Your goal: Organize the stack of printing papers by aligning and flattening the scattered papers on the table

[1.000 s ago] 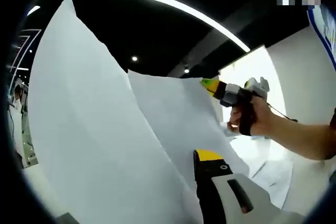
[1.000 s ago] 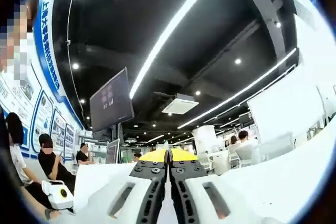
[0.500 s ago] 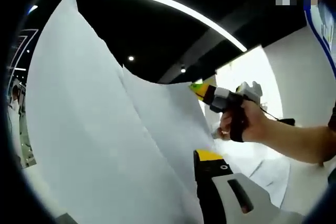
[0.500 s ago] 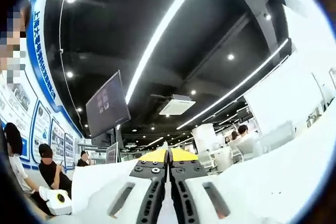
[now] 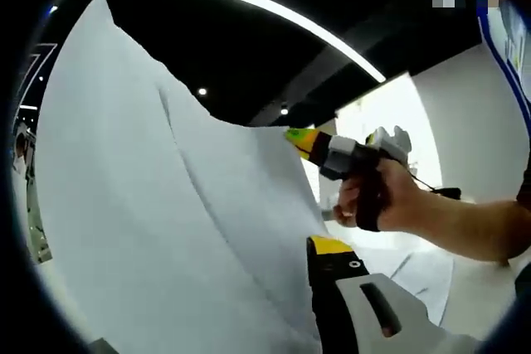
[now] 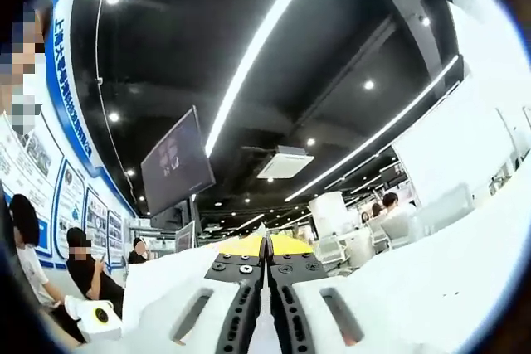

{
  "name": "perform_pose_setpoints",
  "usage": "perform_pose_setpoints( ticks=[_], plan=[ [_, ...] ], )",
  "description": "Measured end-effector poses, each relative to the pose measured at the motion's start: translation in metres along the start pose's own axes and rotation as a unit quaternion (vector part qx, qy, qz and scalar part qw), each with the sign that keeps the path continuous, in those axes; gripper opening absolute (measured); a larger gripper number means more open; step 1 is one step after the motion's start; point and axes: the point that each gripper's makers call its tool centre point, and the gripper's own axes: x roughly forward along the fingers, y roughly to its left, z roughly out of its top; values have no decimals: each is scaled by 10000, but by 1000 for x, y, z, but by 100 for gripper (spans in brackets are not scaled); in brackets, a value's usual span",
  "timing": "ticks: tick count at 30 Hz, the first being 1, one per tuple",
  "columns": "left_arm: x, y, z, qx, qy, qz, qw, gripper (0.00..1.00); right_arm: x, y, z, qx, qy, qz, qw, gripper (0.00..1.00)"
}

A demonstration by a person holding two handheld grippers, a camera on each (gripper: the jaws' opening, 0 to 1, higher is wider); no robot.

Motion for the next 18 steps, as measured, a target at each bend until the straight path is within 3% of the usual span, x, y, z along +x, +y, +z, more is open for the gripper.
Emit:
perform_pose_setpoints(
  ticks=[18],
  plan=[
    [2,-6,-2,-24,34,-153,9999,26,9,21,-14,313,-23,154,9994,0]
  ],
)
